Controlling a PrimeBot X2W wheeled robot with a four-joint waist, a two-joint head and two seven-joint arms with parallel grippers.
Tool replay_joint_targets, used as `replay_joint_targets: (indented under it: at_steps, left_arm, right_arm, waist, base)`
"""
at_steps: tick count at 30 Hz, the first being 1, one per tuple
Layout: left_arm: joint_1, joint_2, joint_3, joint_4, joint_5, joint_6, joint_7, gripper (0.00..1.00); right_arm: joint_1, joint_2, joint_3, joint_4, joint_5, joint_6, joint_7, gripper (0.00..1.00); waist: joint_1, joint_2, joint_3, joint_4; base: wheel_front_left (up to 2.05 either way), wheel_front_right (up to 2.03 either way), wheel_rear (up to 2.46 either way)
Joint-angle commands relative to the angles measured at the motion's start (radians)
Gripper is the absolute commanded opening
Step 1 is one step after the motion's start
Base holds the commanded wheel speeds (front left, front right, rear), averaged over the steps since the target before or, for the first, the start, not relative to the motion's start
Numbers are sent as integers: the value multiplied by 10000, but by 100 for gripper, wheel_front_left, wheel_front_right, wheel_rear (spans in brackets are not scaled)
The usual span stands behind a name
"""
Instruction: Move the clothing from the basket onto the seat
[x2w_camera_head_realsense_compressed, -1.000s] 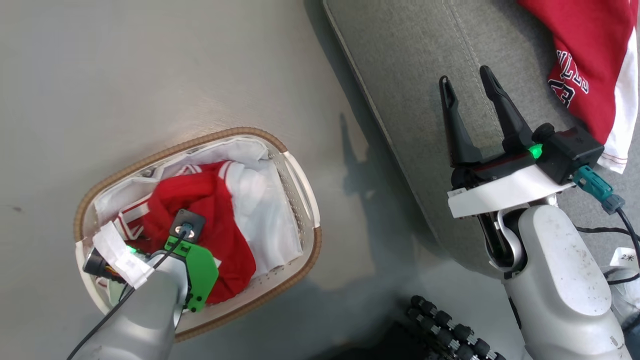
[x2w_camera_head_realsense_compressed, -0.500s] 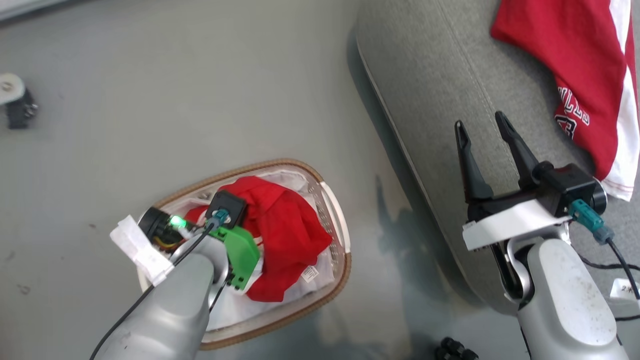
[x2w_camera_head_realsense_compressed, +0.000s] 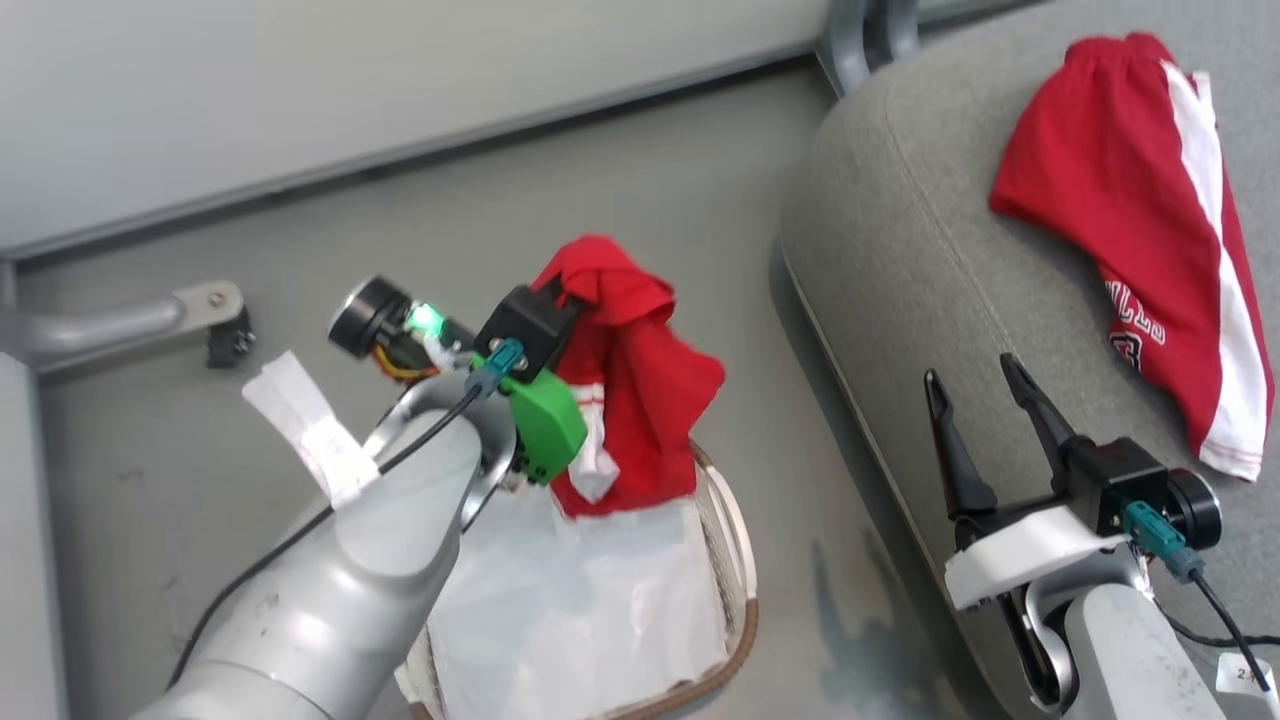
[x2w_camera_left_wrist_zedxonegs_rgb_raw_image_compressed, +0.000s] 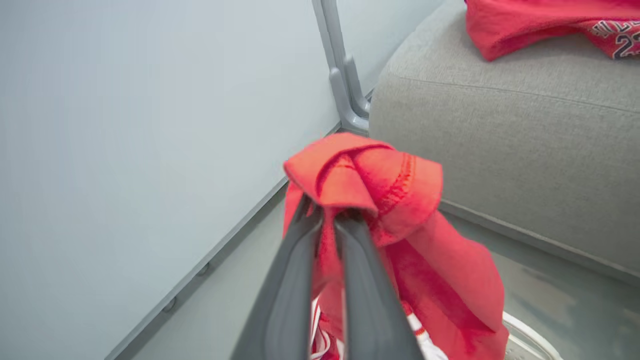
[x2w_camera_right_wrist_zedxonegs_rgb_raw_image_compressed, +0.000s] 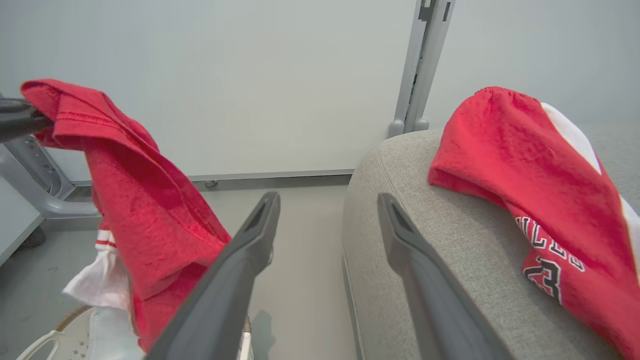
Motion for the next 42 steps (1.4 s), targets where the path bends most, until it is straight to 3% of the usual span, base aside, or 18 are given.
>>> replay_joint_targets:
  at_steps: [1, 15, 28, 36, 42]
  left_arm:
    - [-300, 92, -84, -246, 16, -22, 11, 0]
    - [-2499, 312, -740, -1858, -354, -11, 1082, 0]
    - [-3764, -36, -727, -1778, -828, -13, 1124, 0]
    - [-4294, -214, -849, -1577, -950, -13, 1176, 0]
    - [-4482, -338, -1035, -1515, -1020, 21, 1107, 0]
  right_arm:
    - [225, -38, -26, 31, -52, -14, -22, 100]
    - [347, -37, 532, 123, -278, -14, -22, 100]
    - [43, -35, 1713, 428, -248, -14, -22, 100]
    - [-403, -37, 3138, 554, 264, -14, -22, 100]
    - [-1061, -40, 3487, 665, 605, -14, -20, 100]
  waist:
    - [1, -1, -1163, 673]
    - [1, -1, -2037, 911]
    - [1, -1, -2347, 1061]
    - [1, -1, -2337, 1318]
    - [1, -1, -2325, 1472]
  base:
    - [0, 0, 0]
    - [0, 0, 0]
    - [0, 0, 0]
    - [0, 0, 0]
    - [0, 0, 0]
